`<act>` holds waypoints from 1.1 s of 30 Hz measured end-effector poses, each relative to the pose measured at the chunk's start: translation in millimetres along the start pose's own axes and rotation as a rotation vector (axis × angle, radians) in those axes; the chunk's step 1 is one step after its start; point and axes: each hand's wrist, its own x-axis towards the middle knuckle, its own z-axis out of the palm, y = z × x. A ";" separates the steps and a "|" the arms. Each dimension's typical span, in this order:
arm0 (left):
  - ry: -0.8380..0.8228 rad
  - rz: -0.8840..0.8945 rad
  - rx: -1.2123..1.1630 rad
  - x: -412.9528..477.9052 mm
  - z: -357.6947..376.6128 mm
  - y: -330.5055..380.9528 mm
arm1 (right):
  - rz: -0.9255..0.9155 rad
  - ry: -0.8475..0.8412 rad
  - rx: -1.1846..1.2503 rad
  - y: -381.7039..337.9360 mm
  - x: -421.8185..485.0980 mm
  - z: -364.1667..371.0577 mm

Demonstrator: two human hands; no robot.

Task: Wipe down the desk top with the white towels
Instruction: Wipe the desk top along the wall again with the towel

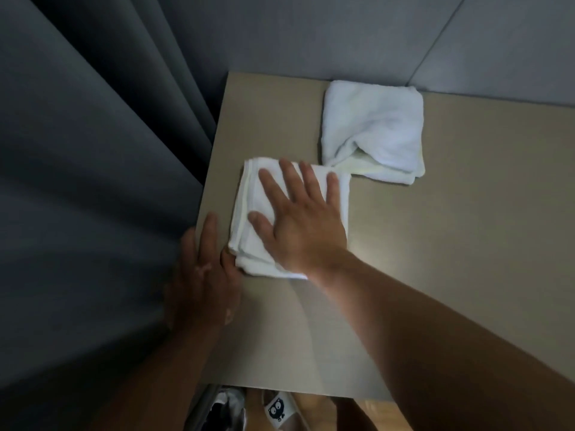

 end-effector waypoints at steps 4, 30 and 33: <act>0.057 -0.001 -0.078 -0.2 -5.5 7.8 | 0.023 0.002 0.002 -1.0 25.9 -0.6; 0.025 0.296 0.217 34.5 26.7 95.0 | 0.065 0.002 0.058 90.9 -106.1 -11.3; 0.067 0.337 0.204 33.6 26.6 92.7 | 0.076 0.028 0.056 95.6 -90.6 -12.7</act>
